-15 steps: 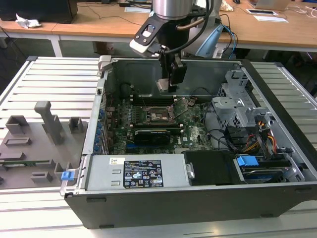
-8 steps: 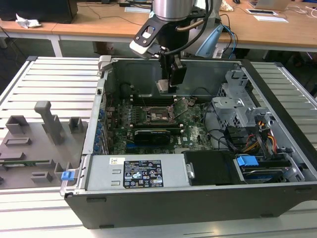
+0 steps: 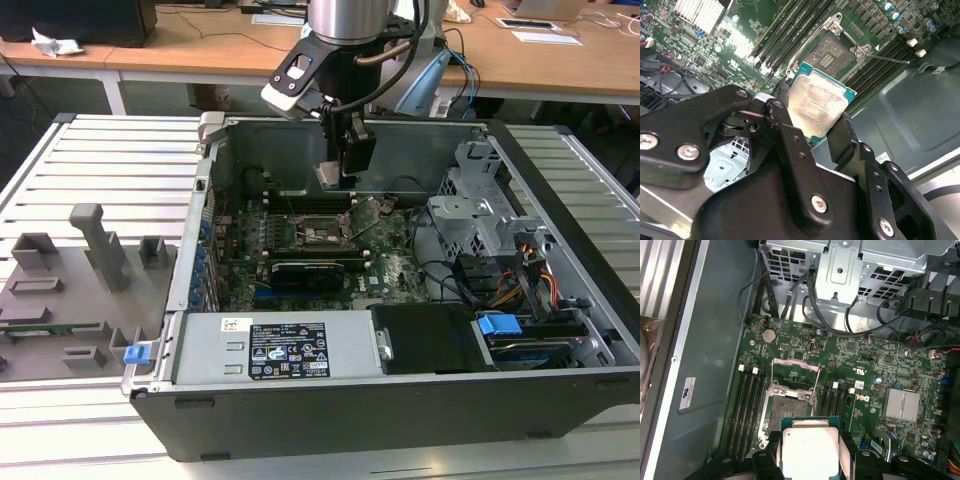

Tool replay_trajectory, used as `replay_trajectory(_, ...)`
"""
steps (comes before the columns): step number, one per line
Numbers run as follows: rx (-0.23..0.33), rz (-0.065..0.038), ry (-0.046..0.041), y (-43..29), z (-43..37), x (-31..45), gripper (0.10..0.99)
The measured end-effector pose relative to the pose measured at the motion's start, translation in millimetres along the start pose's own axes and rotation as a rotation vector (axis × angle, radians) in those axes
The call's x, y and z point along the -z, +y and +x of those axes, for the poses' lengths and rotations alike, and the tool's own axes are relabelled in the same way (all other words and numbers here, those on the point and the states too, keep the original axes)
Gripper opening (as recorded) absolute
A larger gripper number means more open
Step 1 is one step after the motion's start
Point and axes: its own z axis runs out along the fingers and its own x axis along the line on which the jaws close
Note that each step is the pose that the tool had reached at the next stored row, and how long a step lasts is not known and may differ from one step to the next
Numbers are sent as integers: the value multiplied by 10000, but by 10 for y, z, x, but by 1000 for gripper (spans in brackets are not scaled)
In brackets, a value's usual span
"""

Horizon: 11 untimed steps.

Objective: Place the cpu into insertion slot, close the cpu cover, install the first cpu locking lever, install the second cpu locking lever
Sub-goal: 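Place the cpu into insertion slot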

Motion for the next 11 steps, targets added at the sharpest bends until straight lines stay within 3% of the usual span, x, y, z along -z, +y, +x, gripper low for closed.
replay_trajectory(11, -858, -19, -69, -4, -1, -46, 541)
